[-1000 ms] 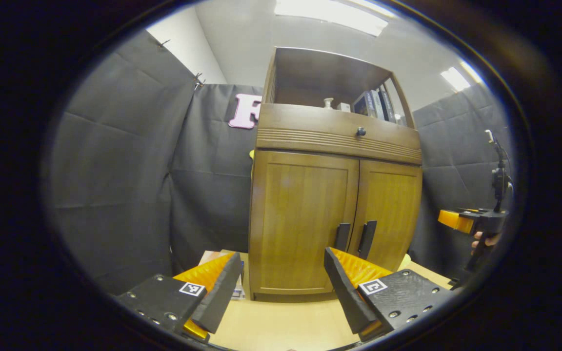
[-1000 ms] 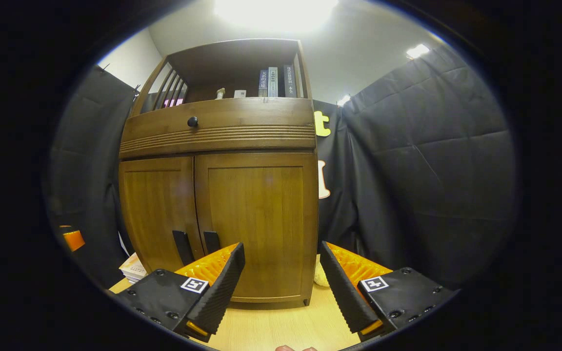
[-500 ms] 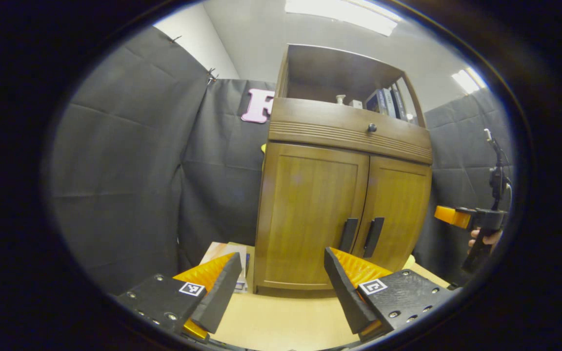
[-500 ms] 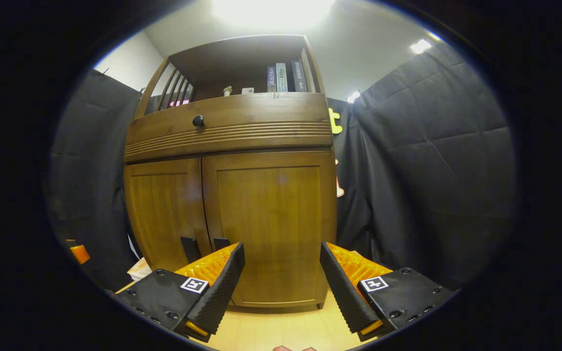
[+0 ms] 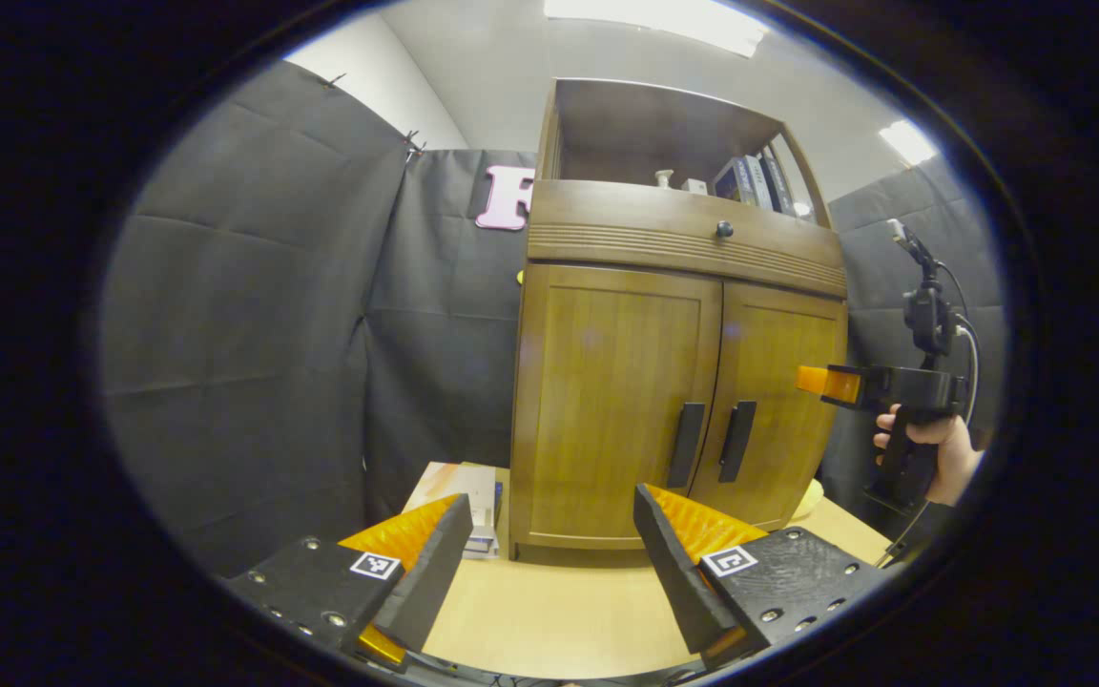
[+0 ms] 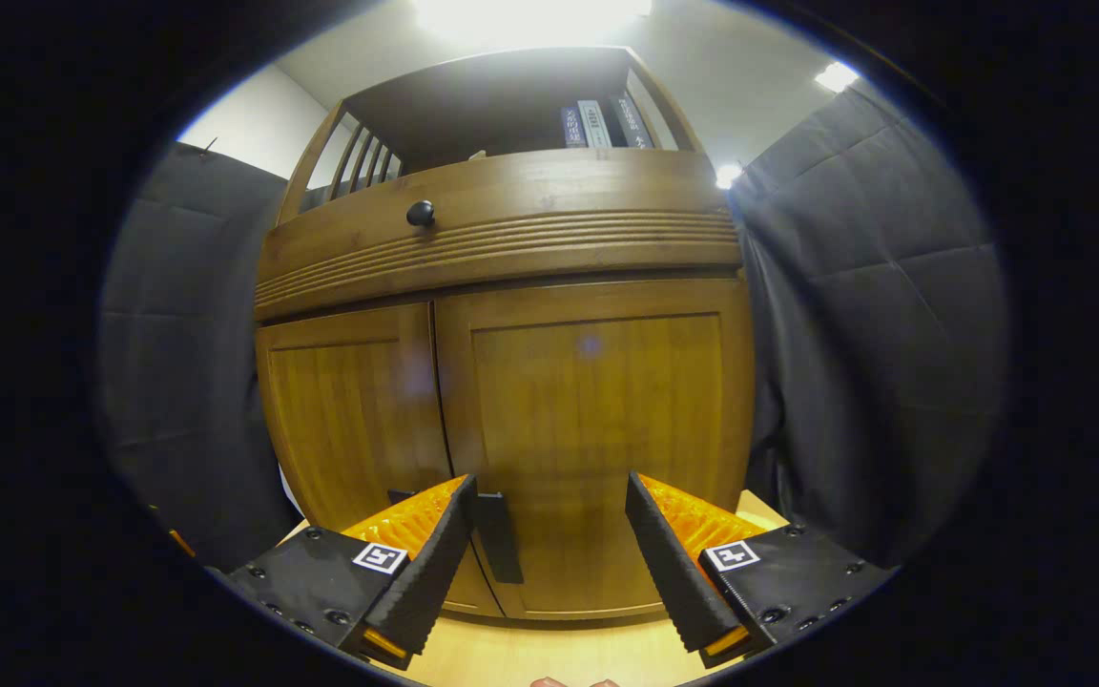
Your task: Open the right door of the double-door shoe cabinet with the right hand, and open the left door with the left hand.
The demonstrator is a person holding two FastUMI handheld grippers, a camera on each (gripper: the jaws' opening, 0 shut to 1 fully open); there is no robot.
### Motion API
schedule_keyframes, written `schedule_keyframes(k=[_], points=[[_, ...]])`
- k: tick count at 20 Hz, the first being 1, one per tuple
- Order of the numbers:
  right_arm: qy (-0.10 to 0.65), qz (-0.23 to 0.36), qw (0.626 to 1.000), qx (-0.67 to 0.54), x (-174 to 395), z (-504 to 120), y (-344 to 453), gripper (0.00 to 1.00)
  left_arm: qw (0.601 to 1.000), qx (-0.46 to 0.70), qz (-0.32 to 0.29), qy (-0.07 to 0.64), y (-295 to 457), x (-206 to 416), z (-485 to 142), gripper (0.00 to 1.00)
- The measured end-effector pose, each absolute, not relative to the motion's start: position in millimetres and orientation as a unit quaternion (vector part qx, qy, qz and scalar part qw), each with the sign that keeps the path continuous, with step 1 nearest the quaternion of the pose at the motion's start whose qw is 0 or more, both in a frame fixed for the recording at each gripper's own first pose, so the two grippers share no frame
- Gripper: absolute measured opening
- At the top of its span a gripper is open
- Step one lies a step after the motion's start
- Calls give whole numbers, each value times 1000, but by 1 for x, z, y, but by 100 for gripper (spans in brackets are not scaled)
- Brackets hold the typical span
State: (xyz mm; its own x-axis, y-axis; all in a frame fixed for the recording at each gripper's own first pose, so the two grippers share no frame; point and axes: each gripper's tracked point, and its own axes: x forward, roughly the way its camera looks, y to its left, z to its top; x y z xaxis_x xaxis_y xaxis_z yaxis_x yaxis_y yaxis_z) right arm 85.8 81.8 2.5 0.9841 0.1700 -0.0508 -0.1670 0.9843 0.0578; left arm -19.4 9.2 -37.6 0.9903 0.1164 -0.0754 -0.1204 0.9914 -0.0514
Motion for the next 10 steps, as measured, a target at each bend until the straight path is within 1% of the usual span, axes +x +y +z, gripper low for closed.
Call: schedule_keyframes(k=[2,3,4,5,6,7,9,10], points=[[41,96,994,33,94,-7,94,98,997,-24,64,39,8,-20,-39,96],[46,100,993,34,97,-11,99,93,997,-24,66,40,8,-20,-40,96],[51,102,993,33,102,-17,103,98,996,-24,69,44,8,-21,-44,96],[56,104,993,31,106,-22,107,97,996,-24,71,48,8,-21,-47,98],[60,105,992,30,109,-26,110,97,996,-23,74,53,8,-20,-49,96],[66,106,992,29,113,-31,114,98,995,-21,78,58,7,-19,-53,100],[82,107,991,29,123,-42,119,98,993,-17,86,74,6,-18,-61,100],[88,105,990,30,128,-46,121,93,993,-15,89,80,6,-17,-64,99]])
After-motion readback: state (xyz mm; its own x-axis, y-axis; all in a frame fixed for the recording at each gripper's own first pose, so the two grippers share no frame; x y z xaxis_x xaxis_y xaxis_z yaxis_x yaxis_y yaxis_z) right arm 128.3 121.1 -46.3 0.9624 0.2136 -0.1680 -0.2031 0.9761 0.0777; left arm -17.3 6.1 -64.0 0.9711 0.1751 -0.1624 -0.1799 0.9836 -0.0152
